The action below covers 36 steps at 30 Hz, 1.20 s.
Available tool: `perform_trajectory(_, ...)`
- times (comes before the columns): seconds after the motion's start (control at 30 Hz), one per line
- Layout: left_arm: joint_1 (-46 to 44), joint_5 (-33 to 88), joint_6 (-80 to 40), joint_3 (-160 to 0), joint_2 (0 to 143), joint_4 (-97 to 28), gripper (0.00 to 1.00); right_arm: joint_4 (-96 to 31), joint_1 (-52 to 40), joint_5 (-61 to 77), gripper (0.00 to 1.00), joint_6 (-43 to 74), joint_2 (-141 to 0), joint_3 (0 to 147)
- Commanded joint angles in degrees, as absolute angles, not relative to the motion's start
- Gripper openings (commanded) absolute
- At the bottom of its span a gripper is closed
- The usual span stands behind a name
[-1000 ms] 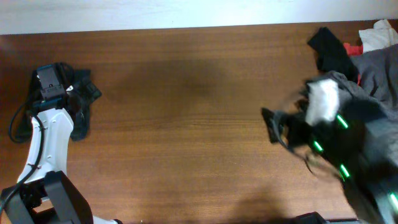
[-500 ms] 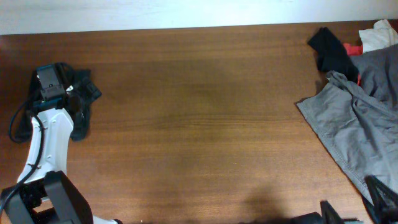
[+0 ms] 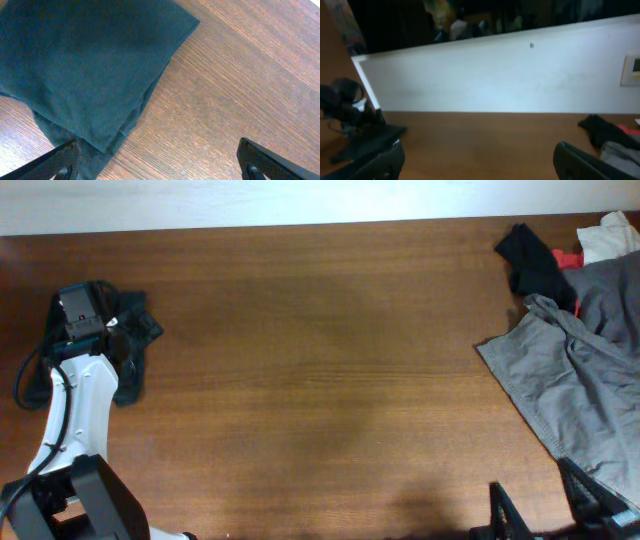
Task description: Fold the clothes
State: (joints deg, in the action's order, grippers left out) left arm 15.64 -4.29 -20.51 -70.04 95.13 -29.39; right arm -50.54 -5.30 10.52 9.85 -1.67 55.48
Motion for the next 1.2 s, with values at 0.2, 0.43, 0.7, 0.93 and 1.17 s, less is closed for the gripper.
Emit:
perform_trajectory(0.2, 15.5, -3.9, -20.1, -70.3, 94.8, -29.4, 0.99, -31.1, -4.4, 9.8, 0.99, 8.2, -0.3, 40.6)
perform_trajectory(0.43, 15.5, -3.9, -20.1, -70.3, 94.8, -29.4, 0.99, -11.0, -4.4, 8.6, 0.99, 6.2, -0.3, 25.4)
perform_trajectory(0.7, 15.5, -3.9, -20.1, -70.3, 94.8, -29.4, 0.99, 1.4, -4.3, 4.2, 0.99, 6.2, -0.3, 12.3)
perform_trajectory(0.93, 15.5, -3.9, -20.1, -70.3, 94.8, -29.4, 0.99, 2.9, -2.5, 2.5, 0.99, 6.2, -0.3, 6.7)
perform_trajectory(1.17, 15.5, -3.9, -20.1, -70.3, 94.8, -29.4, 0.99, 2.9, -0.6, 2.5, 0.99, 6.2, -0.3, 3.9)
